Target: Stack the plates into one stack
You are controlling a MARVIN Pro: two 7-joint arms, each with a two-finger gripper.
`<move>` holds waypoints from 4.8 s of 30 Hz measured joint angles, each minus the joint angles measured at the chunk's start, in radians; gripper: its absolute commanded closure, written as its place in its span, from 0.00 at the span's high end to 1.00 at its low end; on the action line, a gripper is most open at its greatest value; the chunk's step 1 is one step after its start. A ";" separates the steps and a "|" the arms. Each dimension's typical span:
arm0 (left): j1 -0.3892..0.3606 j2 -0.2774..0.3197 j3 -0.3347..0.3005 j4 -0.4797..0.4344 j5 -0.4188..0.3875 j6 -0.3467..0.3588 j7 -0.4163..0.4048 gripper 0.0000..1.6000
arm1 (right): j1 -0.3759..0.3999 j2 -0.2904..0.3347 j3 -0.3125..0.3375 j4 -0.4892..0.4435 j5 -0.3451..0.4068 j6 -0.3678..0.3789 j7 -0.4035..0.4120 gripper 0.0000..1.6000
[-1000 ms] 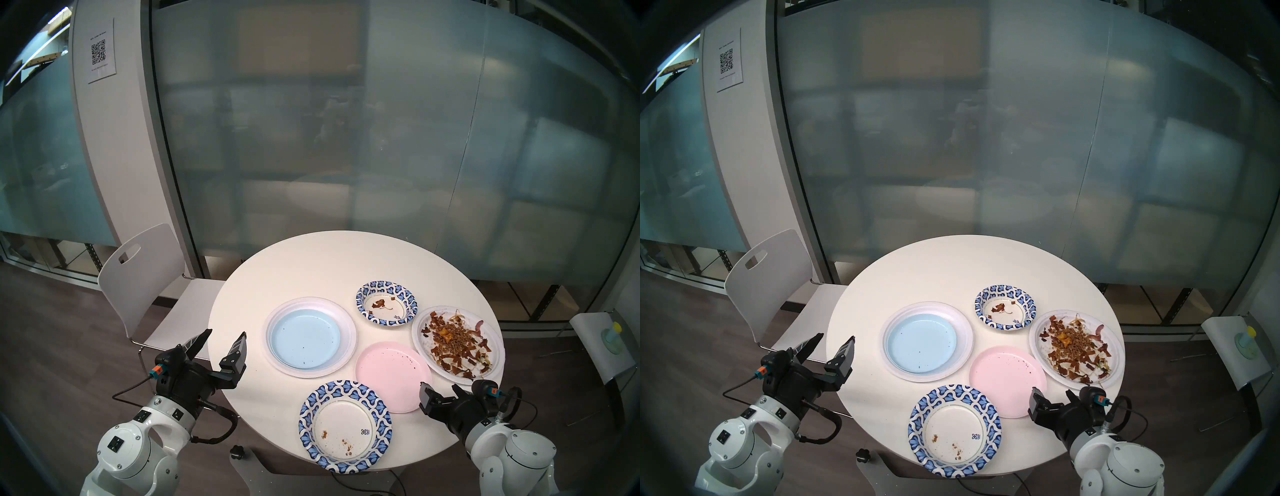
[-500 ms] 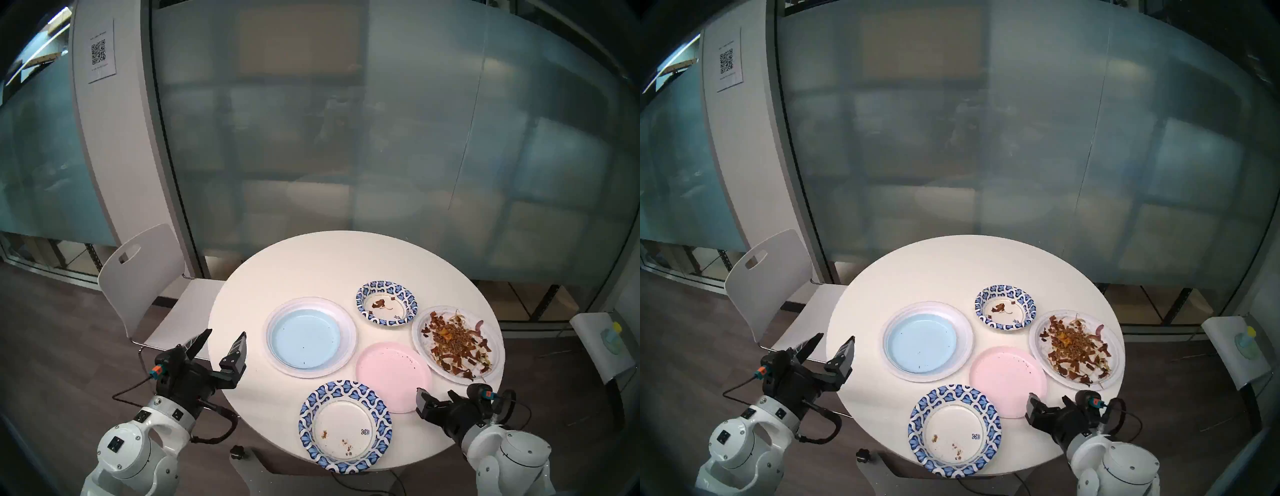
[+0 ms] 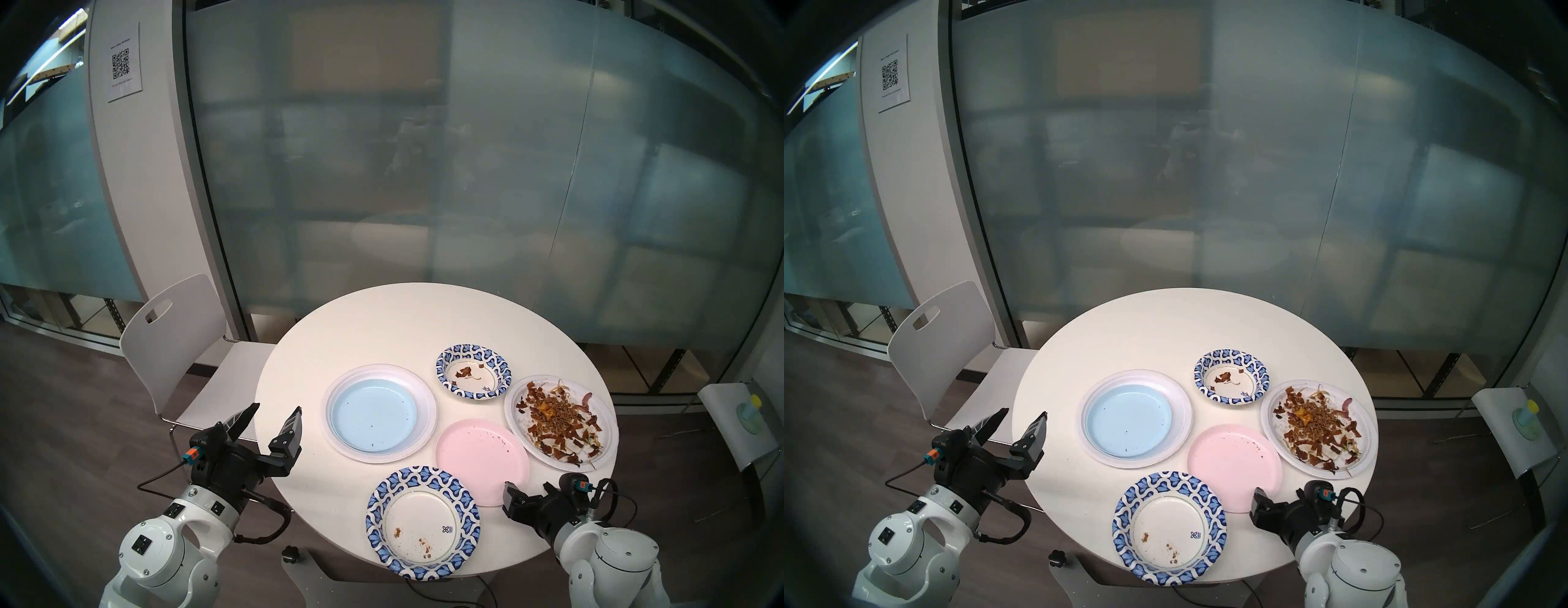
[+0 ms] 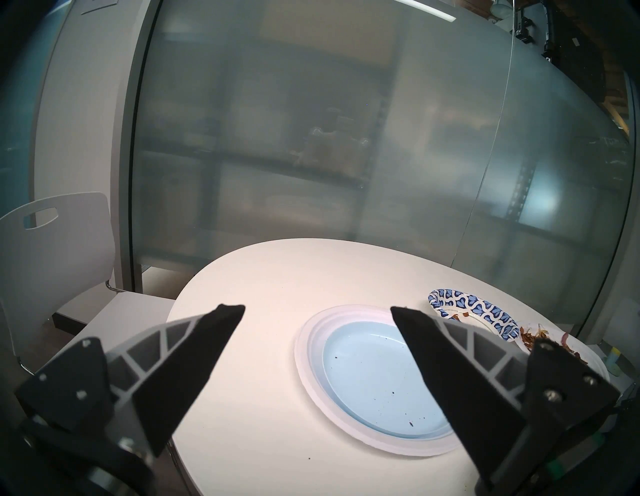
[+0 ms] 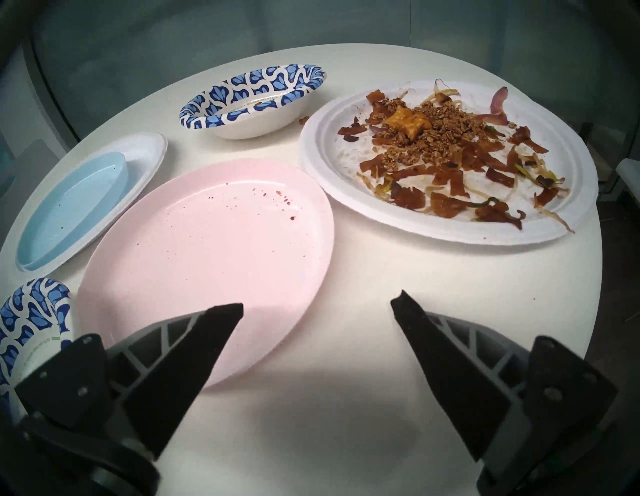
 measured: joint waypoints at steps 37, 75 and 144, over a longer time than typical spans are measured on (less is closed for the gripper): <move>-0.002 -0.015 -0.006 0.000 0.009 0.004 -0.012 1.00 | 0.104 0.037 -0.016 0.075 -0.033 0.043 -0.004 0.50; -0.004 -0.030 -0.011 0.000 0.018 0.010 -0.026 1.00 | 0.057 0.004 0.014 0.045 -0.037 -0.040 -0.035 0.00; -0.009 -0.058 -0.021 0.001 0.035 0.017 -0.051 1.00 | 0.251 -0.049 -0.056 0.067 0.215 -0.106 -0.004 0.00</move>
